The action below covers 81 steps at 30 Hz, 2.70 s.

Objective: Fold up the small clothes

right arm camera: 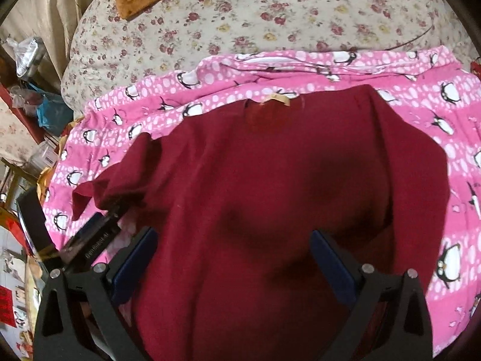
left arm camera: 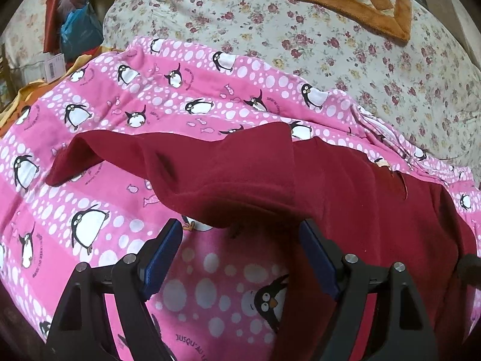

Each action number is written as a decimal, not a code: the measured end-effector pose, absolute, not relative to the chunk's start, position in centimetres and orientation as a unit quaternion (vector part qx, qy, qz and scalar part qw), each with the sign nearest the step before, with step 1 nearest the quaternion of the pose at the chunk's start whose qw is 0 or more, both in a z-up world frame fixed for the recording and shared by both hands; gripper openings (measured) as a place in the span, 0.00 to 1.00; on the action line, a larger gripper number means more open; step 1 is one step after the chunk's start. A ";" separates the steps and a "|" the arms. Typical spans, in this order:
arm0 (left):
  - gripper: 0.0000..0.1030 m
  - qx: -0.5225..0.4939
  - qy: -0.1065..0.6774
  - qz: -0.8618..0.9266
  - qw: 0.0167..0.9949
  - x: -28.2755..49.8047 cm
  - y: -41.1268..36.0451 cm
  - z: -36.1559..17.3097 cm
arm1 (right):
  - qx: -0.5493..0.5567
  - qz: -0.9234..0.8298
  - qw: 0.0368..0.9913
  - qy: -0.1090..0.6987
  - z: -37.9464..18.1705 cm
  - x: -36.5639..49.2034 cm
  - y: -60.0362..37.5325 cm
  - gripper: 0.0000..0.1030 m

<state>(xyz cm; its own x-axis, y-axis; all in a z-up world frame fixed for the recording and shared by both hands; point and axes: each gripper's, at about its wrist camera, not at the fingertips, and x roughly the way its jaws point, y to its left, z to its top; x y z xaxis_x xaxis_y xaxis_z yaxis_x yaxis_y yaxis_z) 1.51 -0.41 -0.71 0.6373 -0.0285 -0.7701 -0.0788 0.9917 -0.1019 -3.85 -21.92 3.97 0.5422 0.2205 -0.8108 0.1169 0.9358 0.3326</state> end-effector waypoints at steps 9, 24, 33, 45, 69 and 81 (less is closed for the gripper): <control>0.60 -0.060 0.432 0.009 0.900 1.8 -0.5 -1.0 | 0.130 0.005 0.877 0.462 3.8 -2.7 -21.7 1.00; 0.60 -0.042 0.411 0.004 0.911 1.6 -1.3 -1.3 | 0.106 -0.037 0.886 0.450 2.7 -2.8 -23.2 1.00; 0.60 -0.042 0.408 0.004 0.912 1.7 -1.4 -1.3 | 0.119 -0.043 0.885 0.449 2.2 -2.9 -23.5 1.00; 0.60 -0.038 0.406 0.006 0.913 1.8 -1.2 -1.2 | 0.104 -0.039 0.886 0.451 2.1 -2.9 -23.2 1.00; 0.60 -0.042 0.387 0.012 0.921 1.5 -0.8 -0.8 | 0.085 -0.017 0.885 0.458 1.1 -2.7 -21.9 1.00; 0.60 -0.055 0.384 0.020 0.921 1.5 0.3 -0.4 | 0.077 -0.009 0.882 0.464 0.5 -2.8 -21.4 1.00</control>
